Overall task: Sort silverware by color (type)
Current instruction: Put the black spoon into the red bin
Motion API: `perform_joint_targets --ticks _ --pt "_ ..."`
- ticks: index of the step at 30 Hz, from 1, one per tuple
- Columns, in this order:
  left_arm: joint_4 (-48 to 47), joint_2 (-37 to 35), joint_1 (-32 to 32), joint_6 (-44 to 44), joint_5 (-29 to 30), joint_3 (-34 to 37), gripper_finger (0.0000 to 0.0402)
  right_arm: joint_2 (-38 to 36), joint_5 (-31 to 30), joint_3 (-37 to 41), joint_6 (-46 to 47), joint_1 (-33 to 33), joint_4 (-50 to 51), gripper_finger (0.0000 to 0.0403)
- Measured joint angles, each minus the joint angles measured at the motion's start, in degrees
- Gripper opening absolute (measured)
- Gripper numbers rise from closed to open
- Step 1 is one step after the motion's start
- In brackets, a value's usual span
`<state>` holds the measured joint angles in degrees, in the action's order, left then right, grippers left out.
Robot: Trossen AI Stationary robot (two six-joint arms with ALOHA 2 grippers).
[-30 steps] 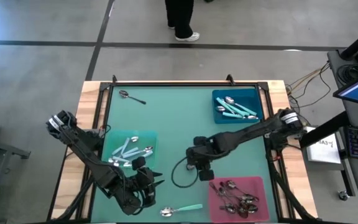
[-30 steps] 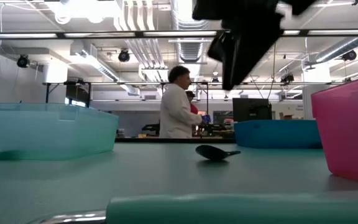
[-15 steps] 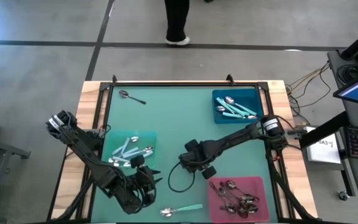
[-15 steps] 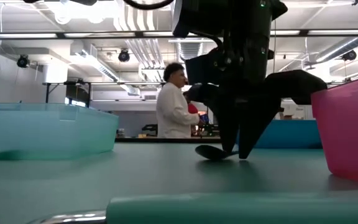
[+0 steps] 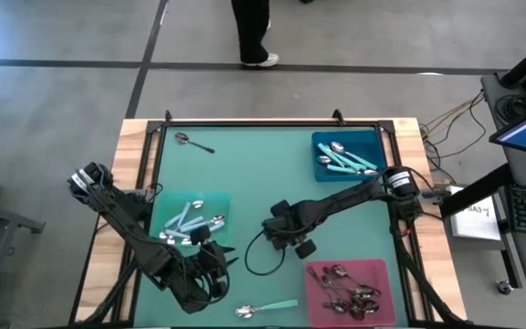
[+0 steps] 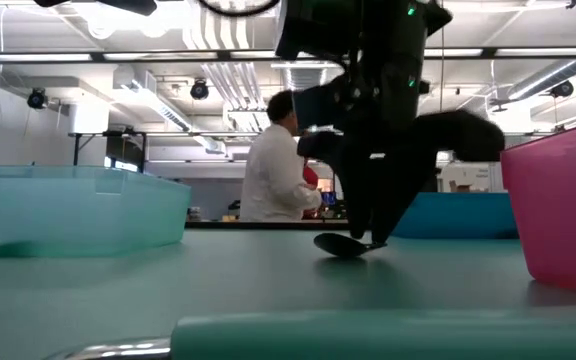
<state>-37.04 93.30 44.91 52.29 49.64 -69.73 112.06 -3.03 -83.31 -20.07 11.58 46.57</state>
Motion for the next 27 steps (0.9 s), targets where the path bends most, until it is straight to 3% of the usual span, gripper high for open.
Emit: perform_joint_targets --ticks 8,13,16,22,27 --pt "0.04 0.0 0.0 2.88 0.86 0.0 0.0101 2.55 1.28 -0.13 -0.07 -3.21 -1.48 0.0087" --pt "0.04 0.0 0.0 4.64 0.86 0.0 0.0101 3.16 8.34 -0.19 0.9 -4.96 -1.22 0.004" --pt "0.07 0.0 0.0 5.43 0.86 0.0 0.0101 3.2 9.33 -0.15 2.84 -5.21 -1.23 0.0014" --pt "0.04 0.0 0.0 6.51 0.86 0.0 0.0101 2.31 9.7 -0.03 6.07 -5.25 -0.59 0.001" --pt "0.04 0.02 0.11 7.2 0.84 0.0 0.0101 -2.63 11.2 -0.08 11.54 -4.87 2.86 0.0009"
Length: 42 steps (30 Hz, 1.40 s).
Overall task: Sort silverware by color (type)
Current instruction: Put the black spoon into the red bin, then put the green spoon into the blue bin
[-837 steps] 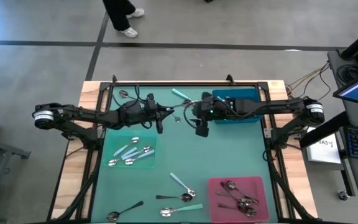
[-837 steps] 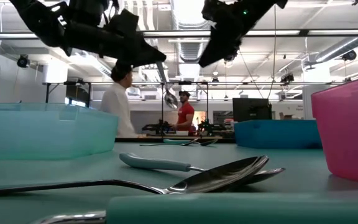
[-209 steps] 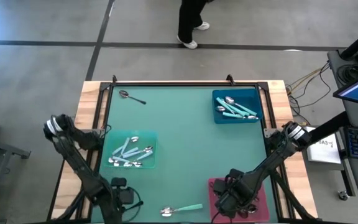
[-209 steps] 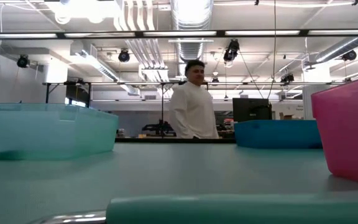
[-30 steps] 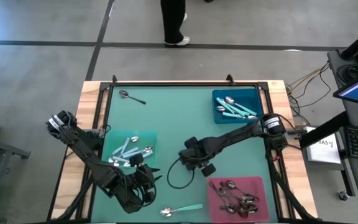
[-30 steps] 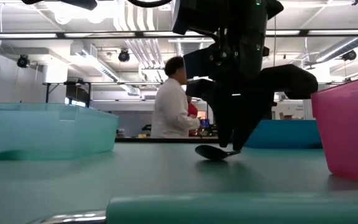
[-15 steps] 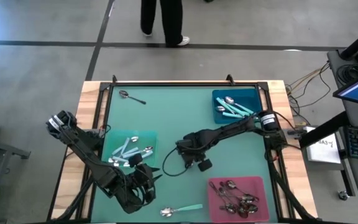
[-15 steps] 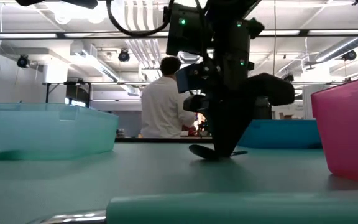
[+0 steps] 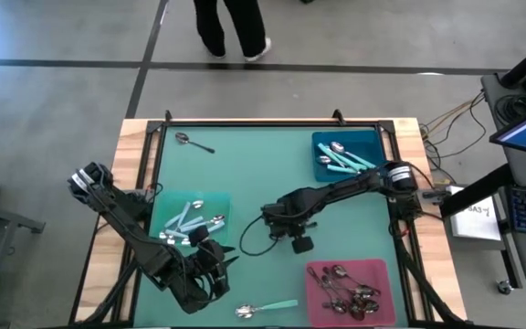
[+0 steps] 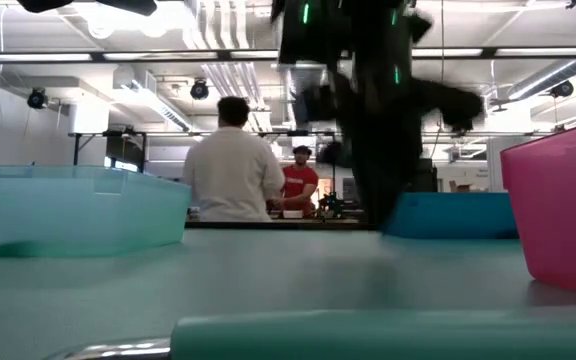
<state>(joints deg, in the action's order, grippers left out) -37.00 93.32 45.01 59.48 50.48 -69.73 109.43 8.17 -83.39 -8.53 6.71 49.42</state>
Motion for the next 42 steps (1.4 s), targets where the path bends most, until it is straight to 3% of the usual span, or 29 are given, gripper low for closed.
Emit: perform_joint_targets --ticks 7,15,21,26,33,42 --pt "-0.08 0.03 0.07 0.0 -0.44 0.0 0.01 -11.01 1.23 -0.41 13.71 3.56 3.45 0.0009" --pt "0.23 2.68 -0.05 -0.6 -3.65 0.0 0.01 -20.09 0.43 0.46 34.91 17.8 4.56 0.0009" --pt "4.1 6.48 -0.33 -1.35 -9.07 0.02 0.01 -19.0 -4.83 0.54 47.21 31.34 4.39 0.0009" --pt "10.78 8.56 -0.39 -7.71 -14.53 0.02 0.01 -14.55 -8.52 0.82 54.5 37.56 4.77 0.0009" --pt "16.71 9.87 -0.63 -12.52 -23.9 0.02 0.01 -7.58 -8.19 0.82 60.0 39.49 7.99 0.0017" --pt "23.72 13.13 -0.57 -18.57 -26.08 0.0 0.01 -4.44 -4.03 0.82 61.03 39.31 12.06 0.0091"
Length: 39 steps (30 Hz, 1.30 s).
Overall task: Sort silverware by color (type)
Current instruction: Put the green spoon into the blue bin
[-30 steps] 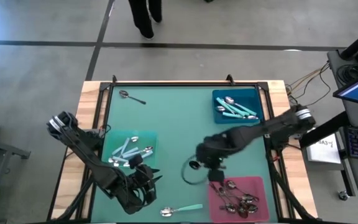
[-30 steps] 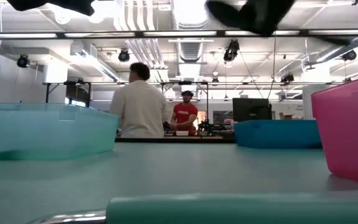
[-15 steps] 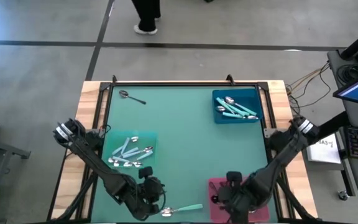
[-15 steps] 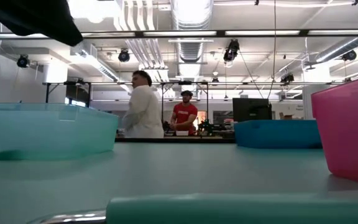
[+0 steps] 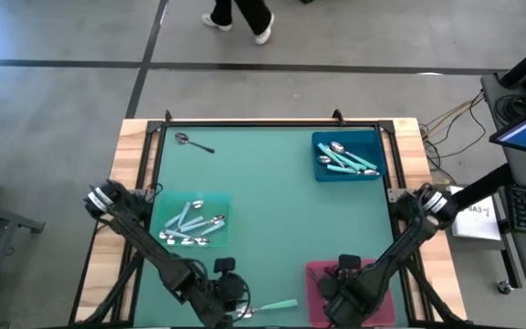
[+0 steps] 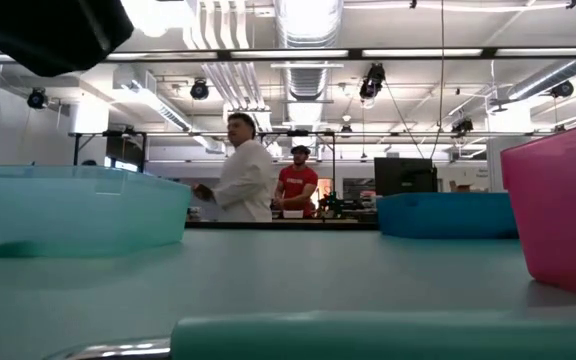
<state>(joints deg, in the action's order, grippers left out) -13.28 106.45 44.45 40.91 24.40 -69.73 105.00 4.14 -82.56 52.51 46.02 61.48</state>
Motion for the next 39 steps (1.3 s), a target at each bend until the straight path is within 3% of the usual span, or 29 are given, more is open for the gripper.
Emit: perform_joint_targets --ticks 8,17,23,28,39 --pt "18.37 5.96 -0.14 -10.04 -2.74 0.0 0.0101 -2.11 0.93 -0.04 0.46 0.87 -0.1 0.0141" --pt "20.81 8.61 -0.59 -9.26 -4.63 0.0 0.0105 -2.17 0.7 -0.04 0.0 1.47 -0.27 0.0144" --pt "21.3 9.82 -0.57 -9.3 -6.96 0.0 0.0138 -2.17 0.71 -0.04 -0.64 1.49 -0.33 0.0148" --pt "21.61 10.51 -0.87 -12.97 -0.07 0.0 0.0169 -2.17 0.72 -0.04 -0.69 1.47 -0.44 0.0146" --pt "21.38 12.81 -1.14 -8.84 -0.11 0.0 0.0182 -2.17 0.76 -0.04 -5.15 1.47 -0.39 0.0144"
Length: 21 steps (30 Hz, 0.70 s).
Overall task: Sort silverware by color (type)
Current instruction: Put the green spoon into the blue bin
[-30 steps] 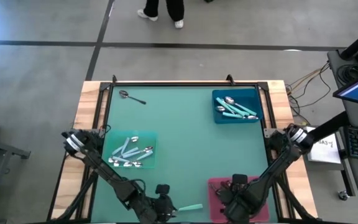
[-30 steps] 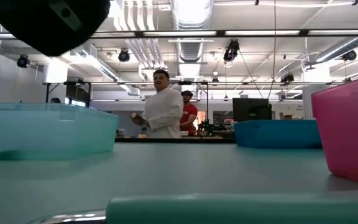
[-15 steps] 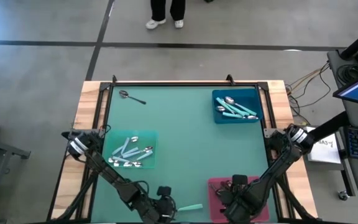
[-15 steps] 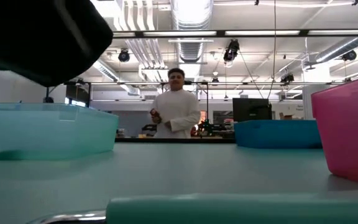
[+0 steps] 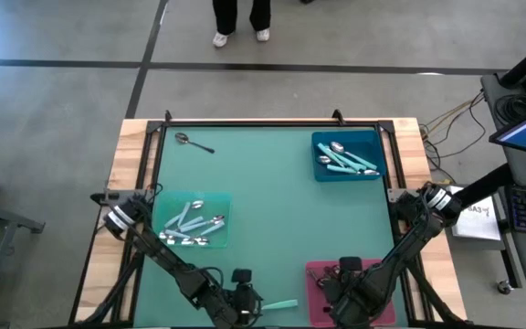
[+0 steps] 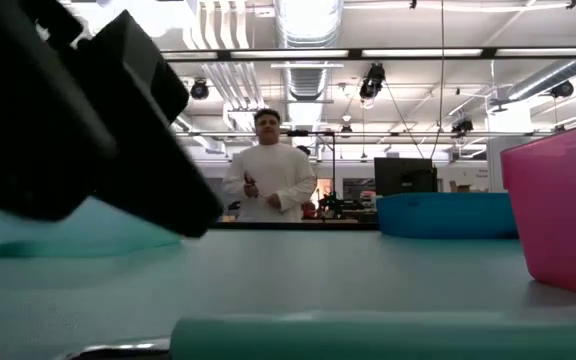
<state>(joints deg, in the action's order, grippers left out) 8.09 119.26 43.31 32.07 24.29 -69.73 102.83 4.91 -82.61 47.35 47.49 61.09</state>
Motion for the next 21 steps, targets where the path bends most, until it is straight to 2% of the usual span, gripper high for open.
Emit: perform_joint_targets --ticks 4,12,15,19,21 --pt "-2.25 0.89 0.0 1.45 -2.61 0.0 0.0179 0.0 0.0 0.0 -0.55 0.0 0.01 0.0146" --pt "-8.12 2.5 0.0 2.92 -2.23 -0.48 0.0149 0.0 -0.1 0.0 -0.95 0.0 0.0 0.0136" --pt "-9.9 2.97 -0.16 3.09 -1.55 -0.5 0.0115 0.0 -0.41 0.02 -1.05 0.01 0.01 0.0132" --pt "-10.74 3.28 -0.95 4.25 -1.75 -0.42 0.0039 0.0 -0.42 0.01 -1.07 0.0 0.0 0.0134" --pt "-10.89 3.26 -1.65 6.06 -2.71 -0.37 0.0014 0.0 -0.42 0.0 -1.07 -0.01 0.03 0.0136"
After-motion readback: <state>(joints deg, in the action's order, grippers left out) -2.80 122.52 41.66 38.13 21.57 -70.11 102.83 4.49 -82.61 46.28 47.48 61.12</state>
